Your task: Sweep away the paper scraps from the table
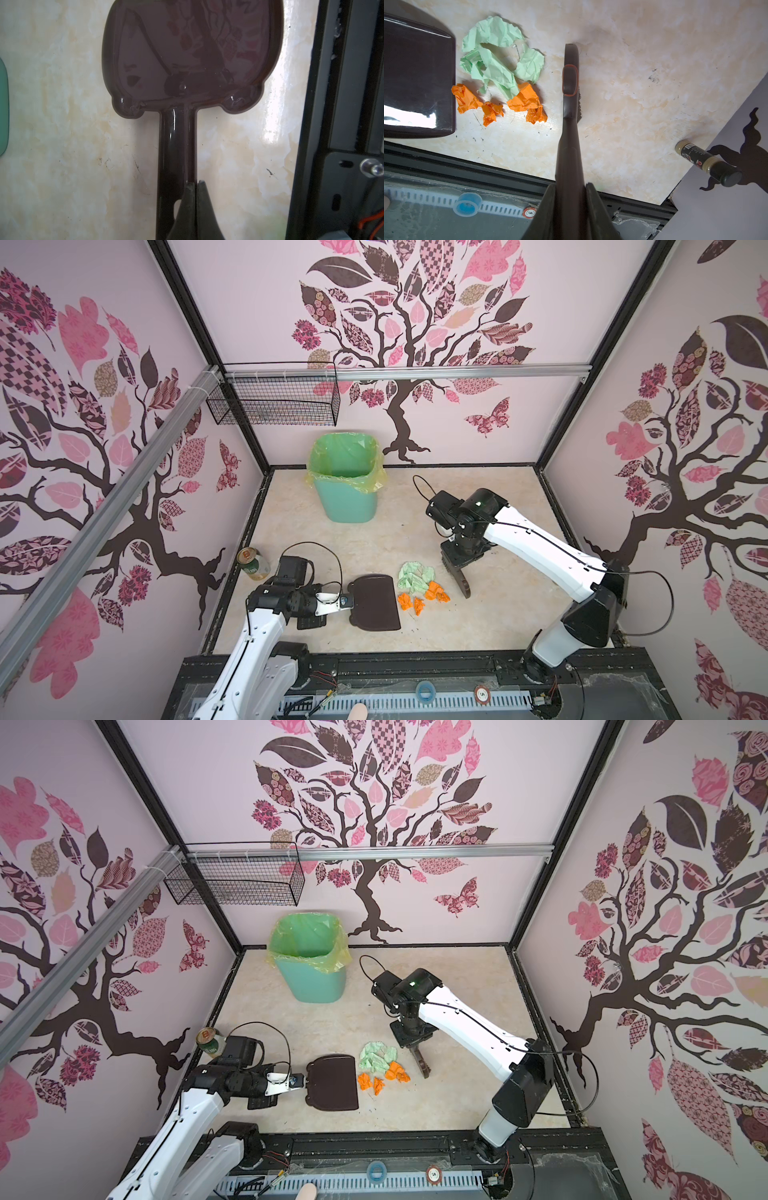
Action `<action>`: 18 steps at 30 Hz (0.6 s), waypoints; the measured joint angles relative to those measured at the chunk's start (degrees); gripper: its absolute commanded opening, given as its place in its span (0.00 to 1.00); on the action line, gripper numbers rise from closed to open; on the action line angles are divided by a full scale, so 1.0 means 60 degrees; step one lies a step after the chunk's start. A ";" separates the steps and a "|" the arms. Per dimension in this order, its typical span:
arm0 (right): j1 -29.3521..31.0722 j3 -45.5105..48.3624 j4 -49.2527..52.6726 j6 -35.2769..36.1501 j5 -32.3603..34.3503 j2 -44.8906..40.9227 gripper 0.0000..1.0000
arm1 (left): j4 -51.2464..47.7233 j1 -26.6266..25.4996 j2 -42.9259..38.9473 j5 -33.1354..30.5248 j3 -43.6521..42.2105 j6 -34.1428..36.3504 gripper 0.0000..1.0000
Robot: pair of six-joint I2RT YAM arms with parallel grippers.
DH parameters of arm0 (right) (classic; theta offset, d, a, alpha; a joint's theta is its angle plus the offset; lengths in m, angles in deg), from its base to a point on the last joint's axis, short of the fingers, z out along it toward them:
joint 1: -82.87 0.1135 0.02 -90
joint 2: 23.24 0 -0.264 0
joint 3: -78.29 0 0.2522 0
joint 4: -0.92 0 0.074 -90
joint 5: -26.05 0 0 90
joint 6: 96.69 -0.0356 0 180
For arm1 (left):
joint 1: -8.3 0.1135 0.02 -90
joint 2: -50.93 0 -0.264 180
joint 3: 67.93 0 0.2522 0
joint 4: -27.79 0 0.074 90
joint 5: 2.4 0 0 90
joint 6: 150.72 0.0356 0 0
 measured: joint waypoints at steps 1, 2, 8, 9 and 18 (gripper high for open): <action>0.0120 -0.0142 0.0018 -0.0033 0.0004 0.0138 0.00 | 0.0175 -0.0091 0.0164 -0.0033 -0.0015 -0.0095 0.00; 0.0219 -0.0273 0.0044 -0.0066 0.0000 0.0251 0.00 | 0.0339 -0.0153 0.0321 -0.0051 -0.0036 -0.0168 0.00; 0.0499 -0.0903 0.0080 -0.0164 -0.0284 0.0670 0.00 | 0.1107 -0.0219 0.0943 -0.0127 -0.0047 -0.0594 0.00; 0.0539 -0.0969 0.0069 -0.0175 -0.0342 0.0707 0.00 | 0.1191 -0.0244 0.1009 -0.0127 -0.0047 -0.0652 0.00; 0.1297 -0.2022 -0.0171 -0.0357 -0.1166 0.1395 0.00 | 0.1861 -0.1107 0.1344 -0.0375 -0.0047 -0.1308 0.00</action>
